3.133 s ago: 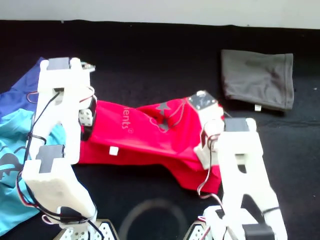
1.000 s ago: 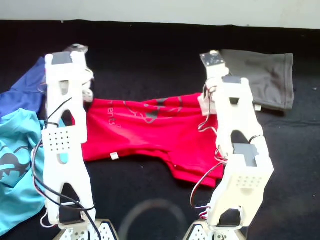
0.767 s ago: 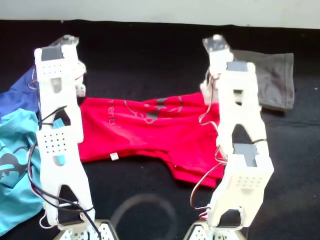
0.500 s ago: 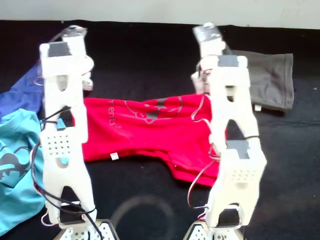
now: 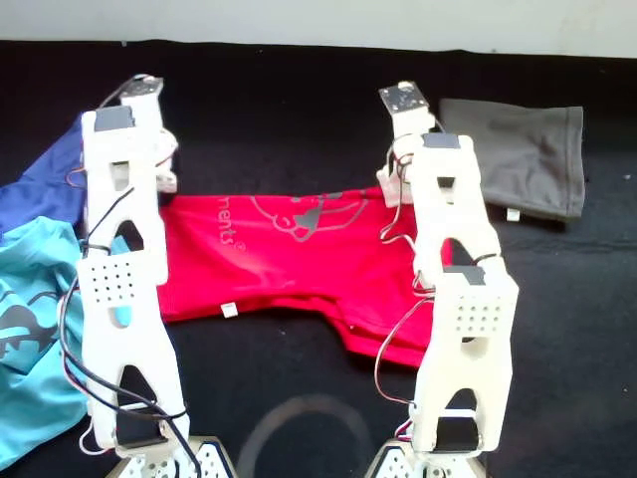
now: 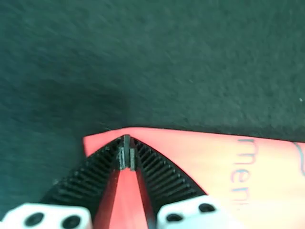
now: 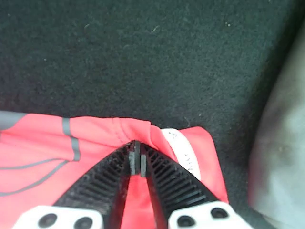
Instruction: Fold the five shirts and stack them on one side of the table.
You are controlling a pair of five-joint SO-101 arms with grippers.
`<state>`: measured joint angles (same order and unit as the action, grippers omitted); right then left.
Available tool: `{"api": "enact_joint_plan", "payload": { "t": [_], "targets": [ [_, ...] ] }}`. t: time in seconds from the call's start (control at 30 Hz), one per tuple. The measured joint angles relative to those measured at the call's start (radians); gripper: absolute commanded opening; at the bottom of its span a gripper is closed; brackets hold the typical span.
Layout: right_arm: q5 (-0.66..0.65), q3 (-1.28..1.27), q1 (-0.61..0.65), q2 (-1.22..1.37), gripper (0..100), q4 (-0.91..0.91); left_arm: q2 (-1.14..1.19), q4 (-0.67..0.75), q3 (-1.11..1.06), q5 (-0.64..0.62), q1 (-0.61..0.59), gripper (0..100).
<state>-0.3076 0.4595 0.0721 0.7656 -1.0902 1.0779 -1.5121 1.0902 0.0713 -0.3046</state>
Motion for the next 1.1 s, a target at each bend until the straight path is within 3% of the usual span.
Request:
{"api": "enact_joint_plan", "payload": {
  "t": [0.23, 0.5, 0.67, 0.83, 1.0, 1.1],
  "targets": [
    [0.000, 0.005, -0.002, -0.041, 0.6, -0.041, 0.000, 0.009, 0.000, 0.002, -0.014, 1],
    [0.000, 0.031, -0.041, -0.239, 0.6, -0.161, 0.000, -0.213, 0.213, 0.006, -0.017, 1],
    [0.000, 0.031, -0.032, -0.321, 0.6, -0.256, -0.032, -0.261, 0.245, 0.006, -0.017, 1],
    [0.000, 0.031, 0.011, -0.414, 0.6, -0.365, -0.296, -0.264, -0.054, 0.006, -0.014, 1],
    [0.000, 0.031, 0.058, -0.509, 0.6, -0.446, -0.674, -0.249, -0.535, 0.006, 0.029, 1],
    [0.000, 0.031, 0.091, -0.559, 0.6, -0.493, -0.844, -0.147, -0.839, 0.005, 0.071, 1]
  ]
}}
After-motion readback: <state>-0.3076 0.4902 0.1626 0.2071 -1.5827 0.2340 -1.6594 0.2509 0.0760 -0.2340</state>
